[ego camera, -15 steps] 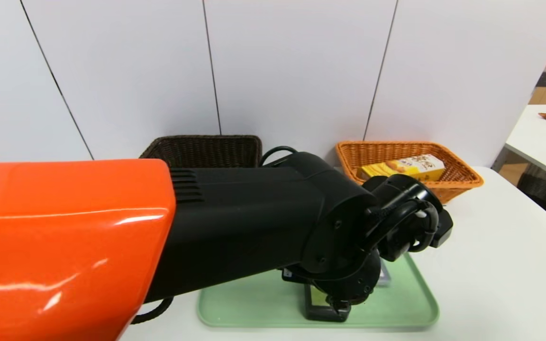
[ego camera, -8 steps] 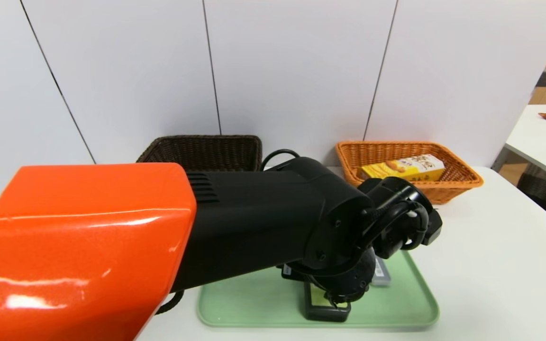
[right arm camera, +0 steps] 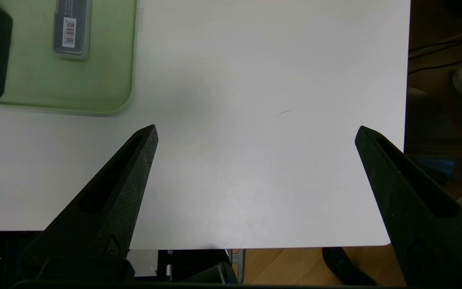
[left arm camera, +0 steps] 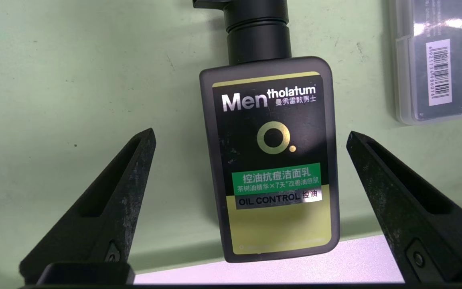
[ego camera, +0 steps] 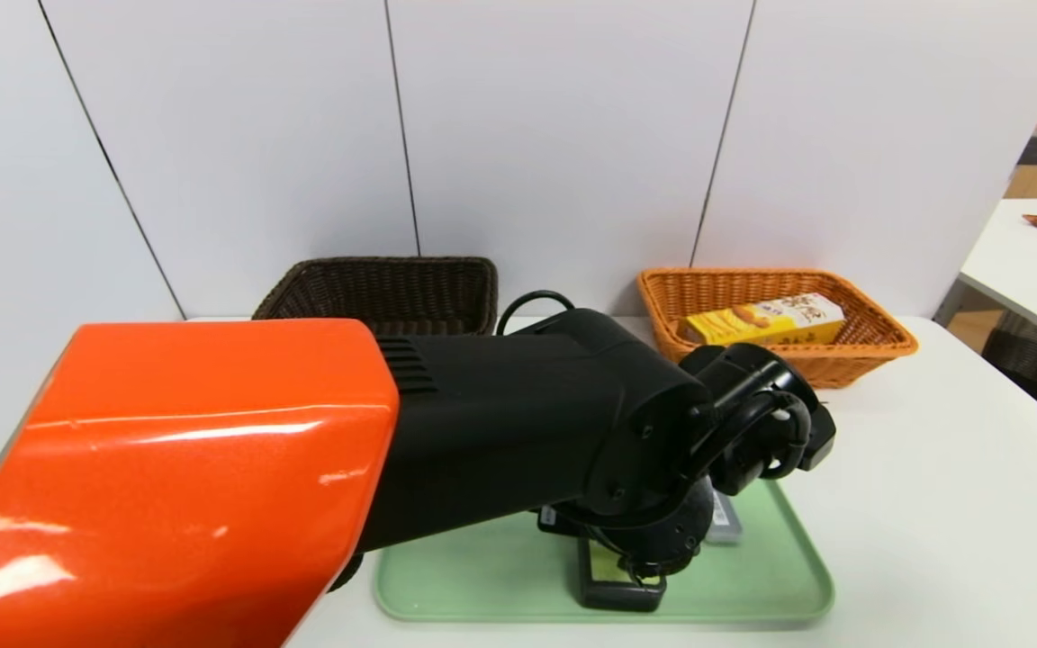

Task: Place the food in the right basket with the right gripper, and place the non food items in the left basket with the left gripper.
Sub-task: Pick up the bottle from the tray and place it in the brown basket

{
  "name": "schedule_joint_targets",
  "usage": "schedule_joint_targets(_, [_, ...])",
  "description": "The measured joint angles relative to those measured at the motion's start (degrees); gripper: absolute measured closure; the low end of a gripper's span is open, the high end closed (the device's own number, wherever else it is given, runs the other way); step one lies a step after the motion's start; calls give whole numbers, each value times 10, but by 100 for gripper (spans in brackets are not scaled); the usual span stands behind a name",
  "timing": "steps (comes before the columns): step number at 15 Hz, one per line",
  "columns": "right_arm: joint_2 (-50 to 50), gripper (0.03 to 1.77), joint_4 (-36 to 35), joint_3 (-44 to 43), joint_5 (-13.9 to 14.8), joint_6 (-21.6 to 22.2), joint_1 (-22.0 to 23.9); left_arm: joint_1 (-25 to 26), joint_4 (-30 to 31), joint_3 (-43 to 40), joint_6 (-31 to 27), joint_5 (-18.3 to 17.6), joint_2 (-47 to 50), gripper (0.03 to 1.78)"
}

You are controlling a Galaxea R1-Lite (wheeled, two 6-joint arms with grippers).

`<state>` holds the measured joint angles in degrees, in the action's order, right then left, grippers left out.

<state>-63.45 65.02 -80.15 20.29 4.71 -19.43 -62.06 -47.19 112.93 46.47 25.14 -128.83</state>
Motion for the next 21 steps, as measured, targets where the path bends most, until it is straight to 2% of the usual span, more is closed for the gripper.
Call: schedule_joint_targets(21, [-16,10,-12,-1,-3,-1,3,6,16,0,-9,0,-23,12])
